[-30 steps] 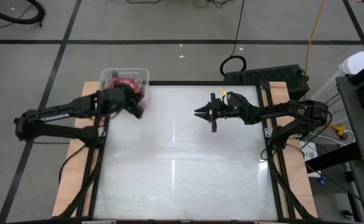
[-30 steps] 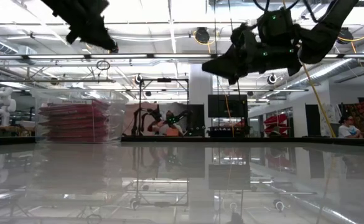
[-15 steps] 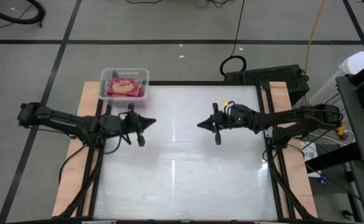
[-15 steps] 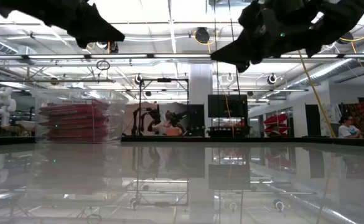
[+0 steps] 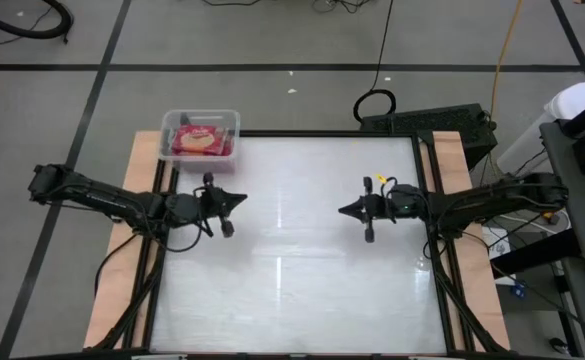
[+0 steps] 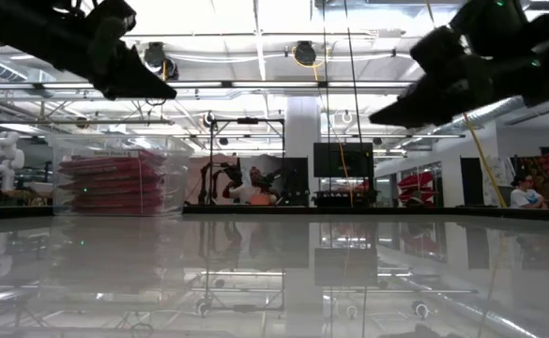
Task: Sort popcorn bags into baskets
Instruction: Return to Home Position
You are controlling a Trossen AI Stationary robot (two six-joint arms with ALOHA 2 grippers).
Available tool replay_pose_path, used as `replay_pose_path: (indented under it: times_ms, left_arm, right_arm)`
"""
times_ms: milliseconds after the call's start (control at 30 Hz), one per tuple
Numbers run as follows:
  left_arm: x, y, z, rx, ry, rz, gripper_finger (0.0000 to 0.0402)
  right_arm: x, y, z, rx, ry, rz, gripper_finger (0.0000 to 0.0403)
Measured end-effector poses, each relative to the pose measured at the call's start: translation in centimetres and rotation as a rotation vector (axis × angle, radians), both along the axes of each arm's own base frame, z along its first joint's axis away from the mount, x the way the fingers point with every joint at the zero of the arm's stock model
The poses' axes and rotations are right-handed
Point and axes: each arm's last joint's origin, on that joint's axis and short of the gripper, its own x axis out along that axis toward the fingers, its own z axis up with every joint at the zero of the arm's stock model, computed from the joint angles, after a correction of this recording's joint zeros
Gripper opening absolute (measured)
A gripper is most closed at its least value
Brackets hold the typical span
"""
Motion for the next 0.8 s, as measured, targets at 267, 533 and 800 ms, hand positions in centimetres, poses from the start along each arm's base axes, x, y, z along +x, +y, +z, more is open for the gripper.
replay_pose_path:
  times_ms: [267, 533, 800]
  left_arm:
    - [0.1, 0.7, 0.1, 0.003, 0.017, -0.062, 0.0004]
    - [0.0, 1.3, -0.5, 0.006, 0.019, -0.09, 0.0004]
    - [-0.6, 1.0, -2.3, -0.01, -0.039, -0.111, 0.0003]
  right_arm:
    - [-2.8, 0.2, -1.6, -0.042, -0.072, 0.005, 0.0]
    - [-3.7, 0.1, -1.5, -0.064, -0.112, -0.02, 0.0]
    - [-4.6, 0.2, -1.4, -0.048, -0.149, -0.021, 0.0]
